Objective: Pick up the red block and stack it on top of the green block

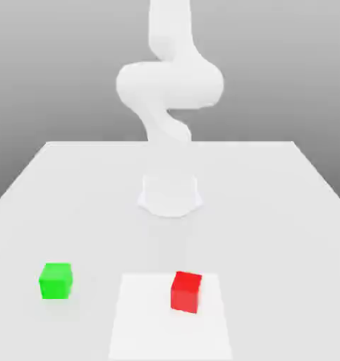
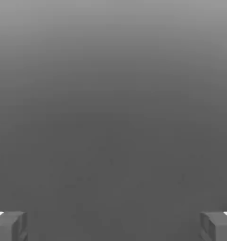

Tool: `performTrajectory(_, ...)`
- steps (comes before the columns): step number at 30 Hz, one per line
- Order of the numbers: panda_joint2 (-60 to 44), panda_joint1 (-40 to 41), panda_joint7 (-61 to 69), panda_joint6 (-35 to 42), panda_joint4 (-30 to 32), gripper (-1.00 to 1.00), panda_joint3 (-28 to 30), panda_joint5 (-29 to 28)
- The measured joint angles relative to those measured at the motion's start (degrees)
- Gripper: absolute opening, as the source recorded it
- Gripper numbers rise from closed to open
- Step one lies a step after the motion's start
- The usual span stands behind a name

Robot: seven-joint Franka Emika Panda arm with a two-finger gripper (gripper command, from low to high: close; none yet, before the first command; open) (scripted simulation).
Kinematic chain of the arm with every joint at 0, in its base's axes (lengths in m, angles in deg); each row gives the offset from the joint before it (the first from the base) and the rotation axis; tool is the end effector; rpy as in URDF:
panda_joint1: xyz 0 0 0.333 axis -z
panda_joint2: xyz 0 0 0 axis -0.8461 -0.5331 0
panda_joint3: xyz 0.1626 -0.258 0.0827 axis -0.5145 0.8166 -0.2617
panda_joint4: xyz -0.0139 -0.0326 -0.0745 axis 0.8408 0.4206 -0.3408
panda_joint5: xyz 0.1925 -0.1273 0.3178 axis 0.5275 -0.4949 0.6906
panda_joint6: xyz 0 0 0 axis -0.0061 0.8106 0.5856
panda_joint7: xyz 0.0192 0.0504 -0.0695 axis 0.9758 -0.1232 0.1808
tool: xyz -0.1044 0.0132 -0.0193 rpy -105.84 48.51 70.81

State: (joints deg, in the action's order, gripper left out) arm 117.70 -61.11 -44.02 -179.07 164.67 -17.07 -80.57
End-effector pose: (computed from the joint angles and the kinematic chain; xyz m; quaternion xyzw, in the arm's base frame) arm 0.3682 -0.0099 0.6792 -0.8714 0.3267 -0.3302 0.1579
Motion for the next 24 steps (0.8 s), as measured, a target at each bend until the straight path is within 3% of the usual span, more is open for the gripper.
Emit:
performTrajectory(13,-17.63,-14.8,30.07,-8.7,9.15,0.0,13.58,9.0)
performTrajectory(24,-32.28,-22.73,52.7,-16.06,16.77,0.0,17.92,13.24)
